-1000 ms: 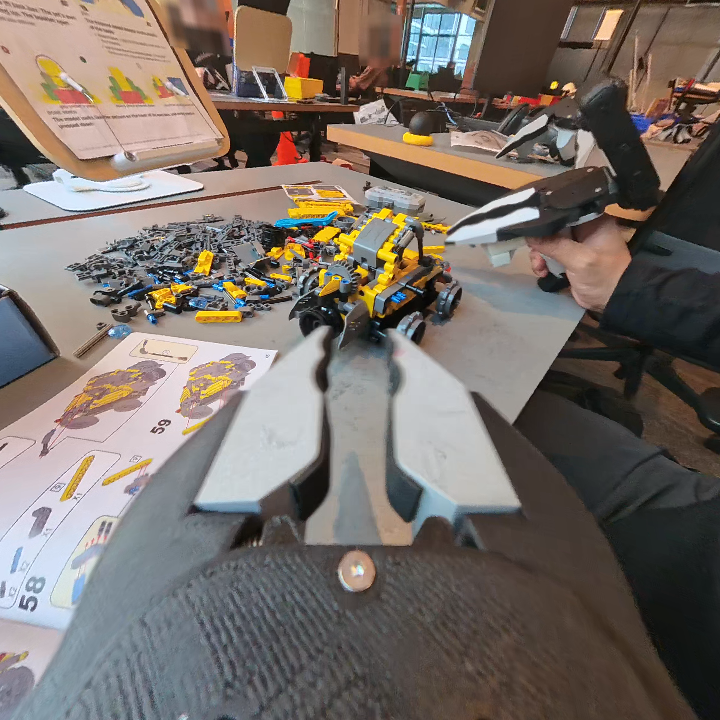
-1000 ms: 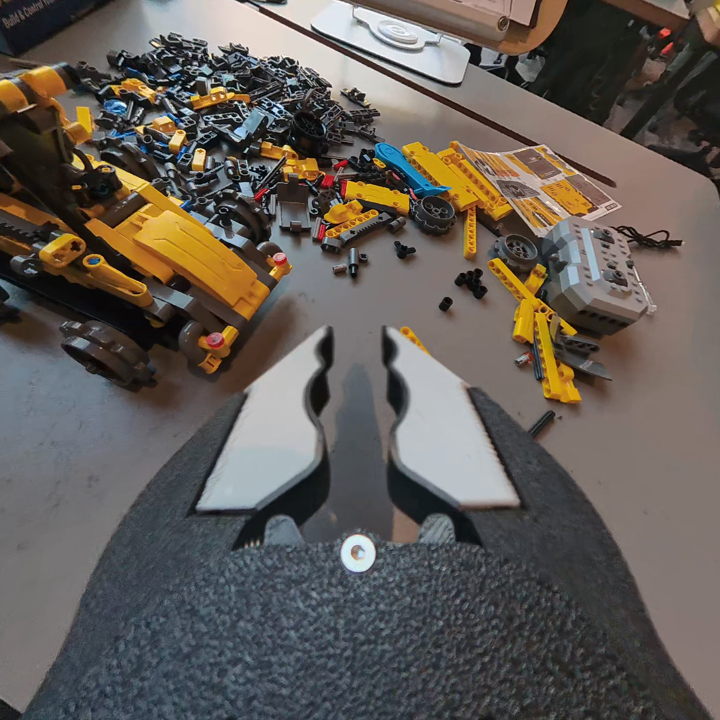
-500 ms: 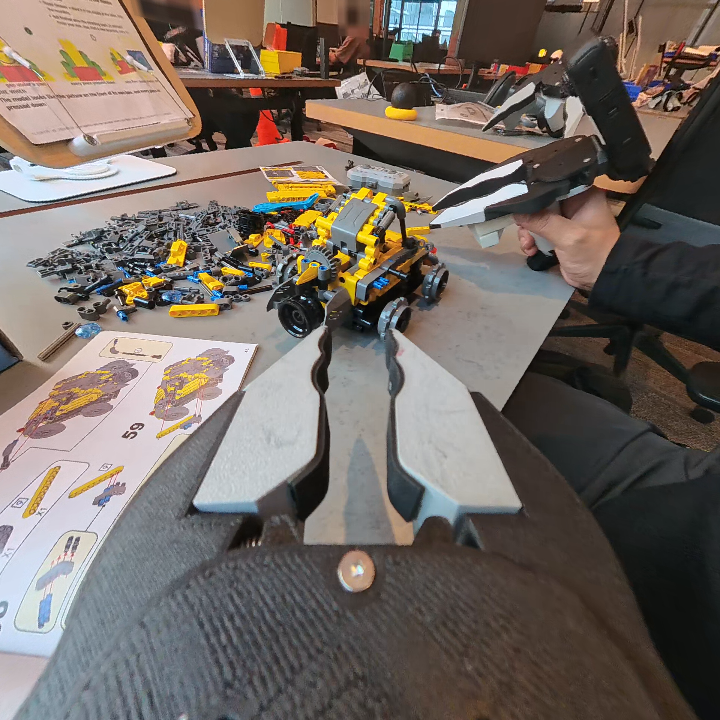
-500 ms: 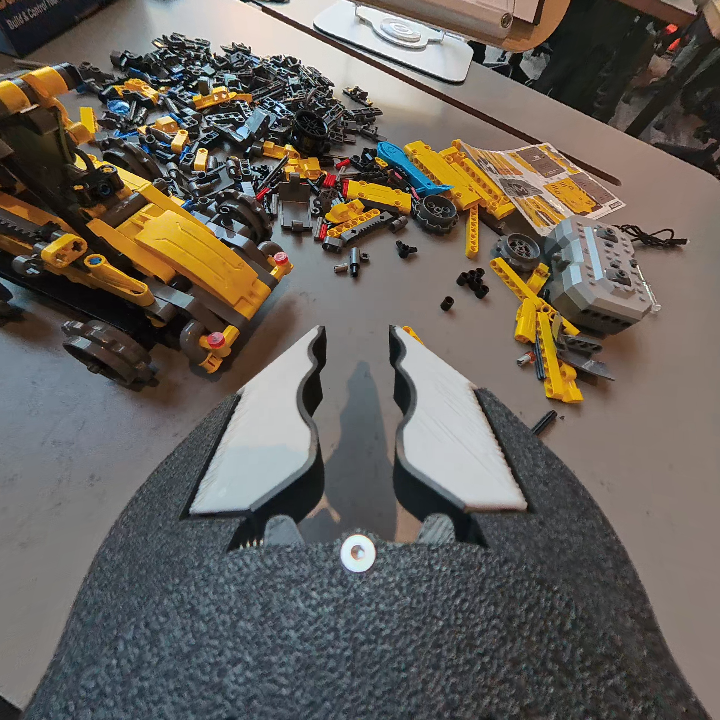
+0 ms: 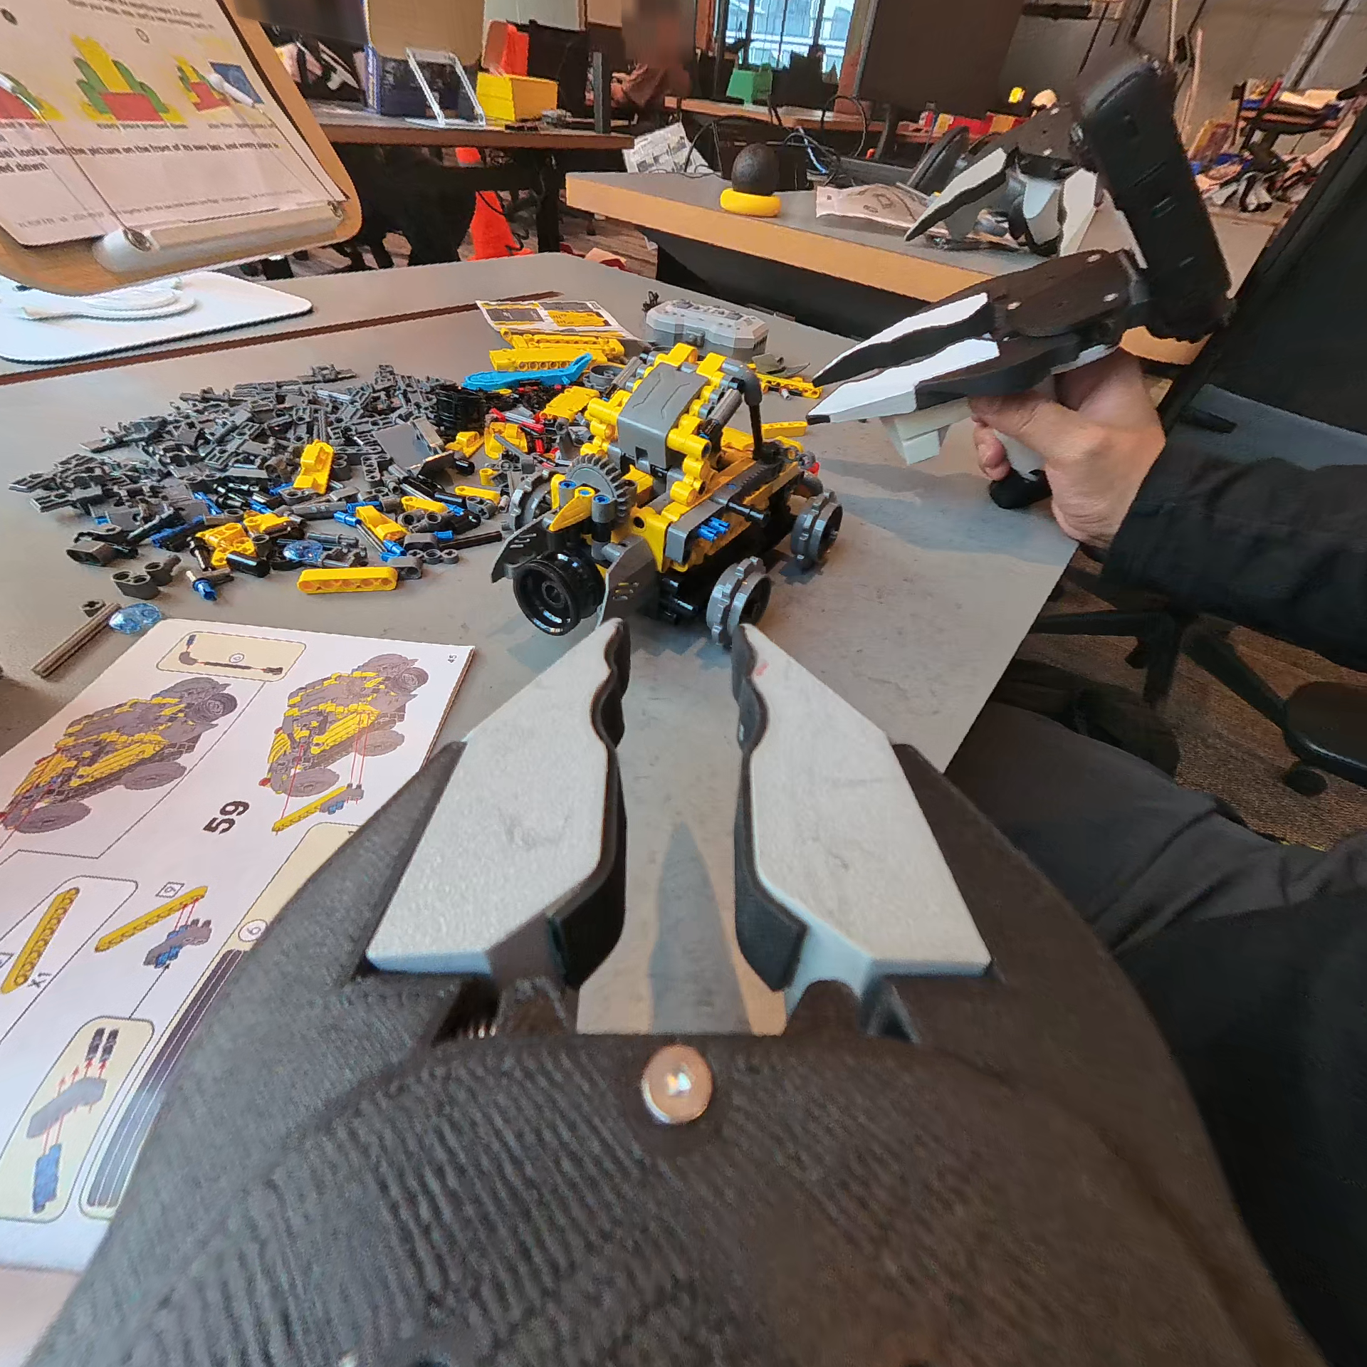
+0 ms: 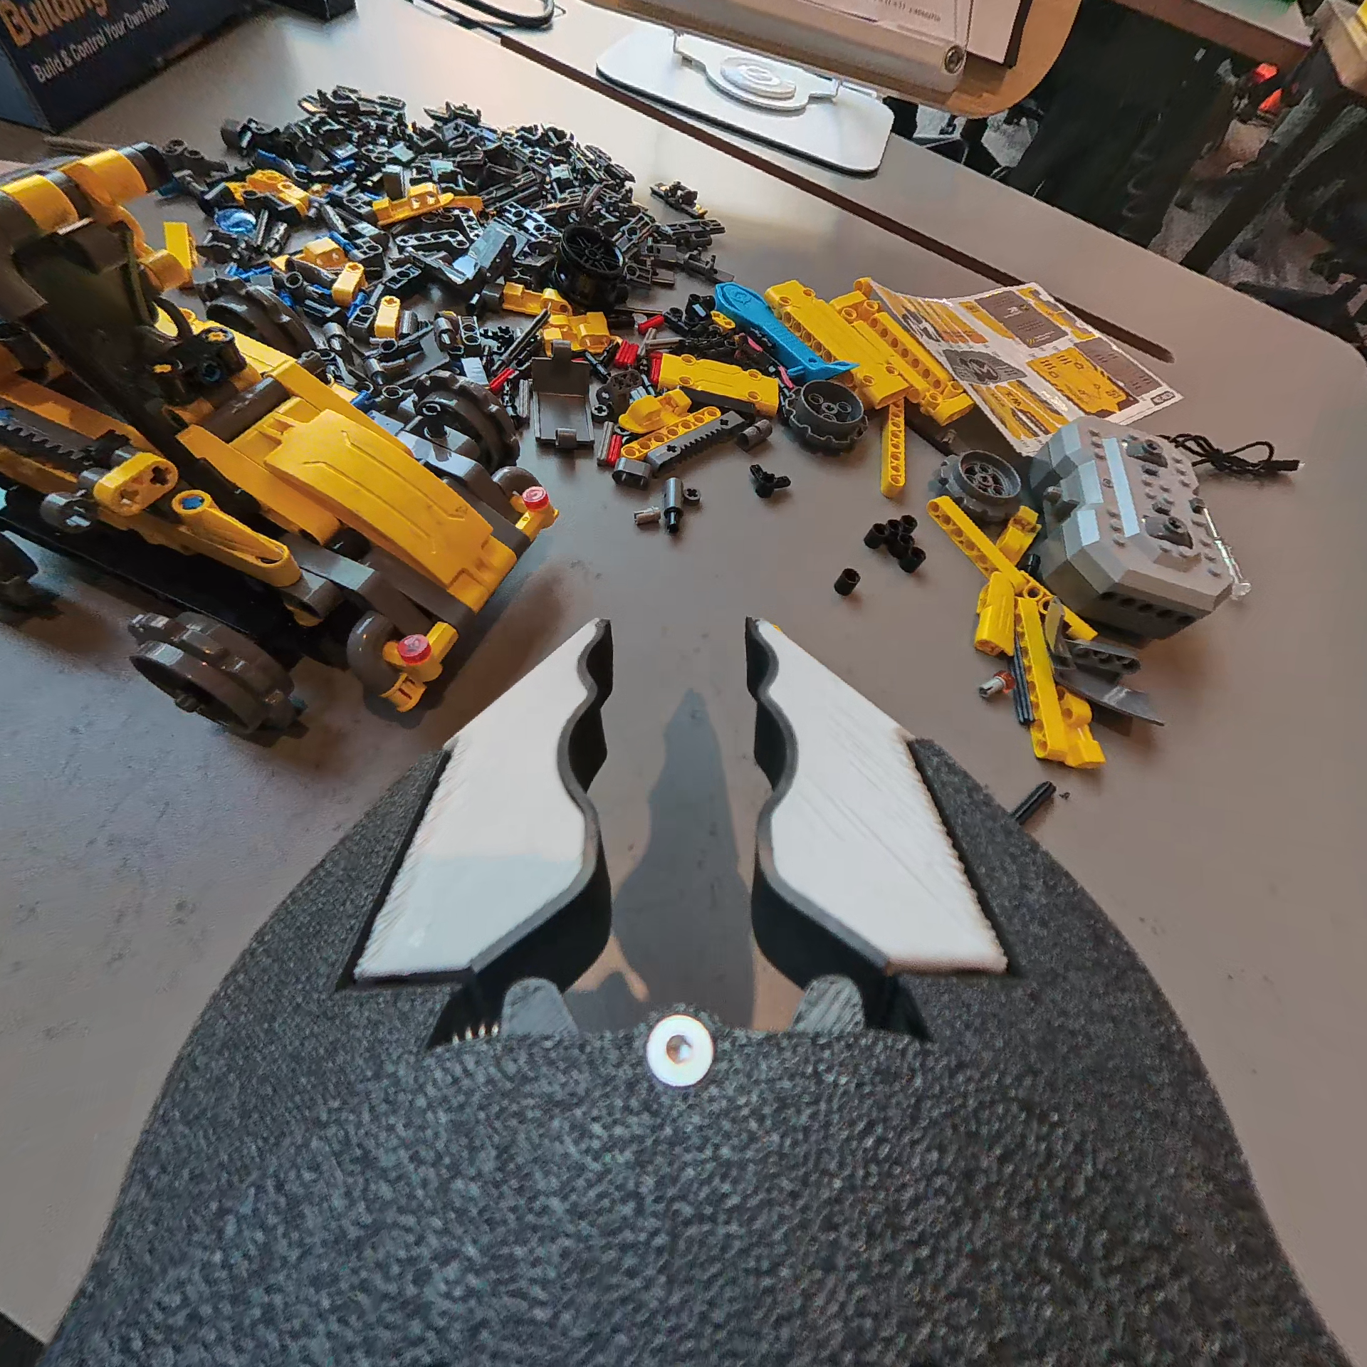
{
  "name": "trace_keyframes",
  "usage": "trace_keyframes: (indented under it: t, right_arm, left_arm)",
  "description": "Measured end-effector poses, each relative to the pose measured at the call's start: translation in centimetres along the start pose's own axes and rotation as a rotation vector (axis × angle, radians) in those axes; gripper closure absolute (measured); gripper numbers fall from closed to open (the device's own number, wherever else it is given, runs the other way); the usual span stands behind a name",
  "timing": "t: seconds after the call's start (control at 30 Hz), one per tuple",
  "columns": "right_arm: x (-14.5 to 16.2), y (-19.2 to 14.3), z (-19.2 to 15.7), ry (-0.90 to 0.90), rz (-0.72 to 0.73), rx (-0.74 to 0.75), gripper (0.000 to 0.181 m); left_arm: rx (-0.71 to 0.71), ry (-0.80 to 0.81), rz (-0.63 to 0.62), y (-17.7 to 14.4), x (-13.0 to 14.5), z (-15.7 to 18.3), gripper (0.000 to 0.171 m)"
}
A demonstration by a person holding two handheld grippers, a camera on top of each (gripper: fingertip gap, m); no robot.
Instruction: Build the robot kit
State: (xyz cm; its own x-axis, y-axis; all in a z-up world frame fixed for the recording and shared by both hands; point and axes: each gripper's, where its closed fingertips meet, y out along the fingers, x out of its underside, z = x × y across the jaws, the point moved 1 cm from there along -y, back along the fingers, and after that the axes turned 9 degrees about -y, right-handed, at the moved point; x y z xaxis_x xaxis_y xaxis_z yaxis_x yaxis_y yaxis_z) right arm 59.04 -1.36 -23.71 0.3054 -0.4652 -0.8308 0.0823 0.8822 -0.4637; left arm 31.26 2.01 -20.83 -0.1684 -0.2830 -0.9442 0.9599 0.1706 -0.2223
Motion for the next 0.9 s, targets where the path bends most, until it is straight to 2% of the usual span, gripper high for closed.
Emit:
trace_keyframes:
  t: [0.9]
  right_arm:
    - [0.16, 0.21, -0.51, -0.022, -0.017, -0.026, 0.138]
  left_arm:
    - [0.040, 0.014, -0.054, 0.75, 0.99, 1.00, 0.145]
